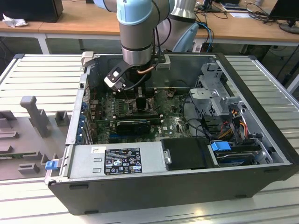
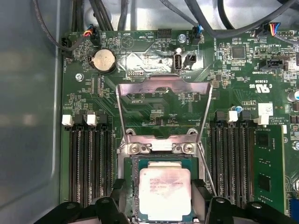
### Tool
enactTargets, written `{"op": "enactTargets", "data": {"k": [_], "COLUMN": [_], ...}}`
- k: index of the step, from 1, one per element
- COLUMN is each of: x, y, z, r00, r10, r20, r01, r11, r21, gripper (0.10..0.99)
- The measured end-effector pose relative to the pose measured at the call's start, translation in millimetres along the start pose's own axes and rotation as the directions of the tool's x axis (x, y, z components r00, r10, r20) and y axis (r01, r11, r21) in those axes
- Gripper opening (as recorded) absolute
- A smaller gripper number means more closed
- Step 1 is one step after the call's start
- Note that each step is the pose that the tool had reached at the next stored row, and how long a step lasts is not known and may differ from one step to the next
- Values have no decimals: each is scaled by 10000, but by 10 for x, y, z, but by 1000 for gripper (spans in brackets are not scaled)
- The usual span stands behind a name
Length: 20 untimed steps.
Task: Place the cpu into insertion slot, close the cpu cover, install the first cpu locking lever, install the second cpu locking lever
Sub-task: 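Place the cpu into insertion slot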
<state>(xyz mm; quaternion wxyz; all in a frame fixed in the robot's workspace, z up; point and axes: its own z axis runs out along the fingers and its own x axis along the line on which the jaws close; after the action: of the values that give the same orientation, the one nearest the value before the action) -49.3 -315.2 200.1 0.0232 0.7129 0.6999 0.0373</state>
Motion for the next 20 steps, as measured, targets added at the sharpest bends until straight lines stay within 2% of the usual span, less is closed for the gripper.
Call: {"op": "enactTargets", "data": {"k": [2, 5, 7, 8, 12, 15, 16, 17, 18, 19, 20], "x": [6, 9, 9, 10, 7, -1, -7, -8, -10, -10, -10], "y": [0, 1, 2, 6, 10, 11, 10, 11, 12, 12, 12], "z": [7, 7, -11, -52, -102, -107, -107, -110, -118, -121, -125], "r00": [10000, 10000, 10000, 10000, 9999, 9997, 9996, 9996, 9996, 9996, 9996], "r10": [4, 4, 2, -7, -12, -20, -22, -23, -24, -24, -24], "r20": [-40, -38, 1, 85, 136, 236, 275, 286, 290, 290, 291], "r01": [-4, -4, -2, 7, 12, 20, 22, 23, 24, 24, 25], "r11": [10000, 10000, 10000, 10000, 10000, 10000, 10000, 10000, 10000, 10000, 10000], "r21": [0, 2, 0, -3, -5, -5, -6, -7, -6, -7, -6], "gripper": [663, 663, 663, 663, 647, 459, 337, 278, 157, 106, 106]}}
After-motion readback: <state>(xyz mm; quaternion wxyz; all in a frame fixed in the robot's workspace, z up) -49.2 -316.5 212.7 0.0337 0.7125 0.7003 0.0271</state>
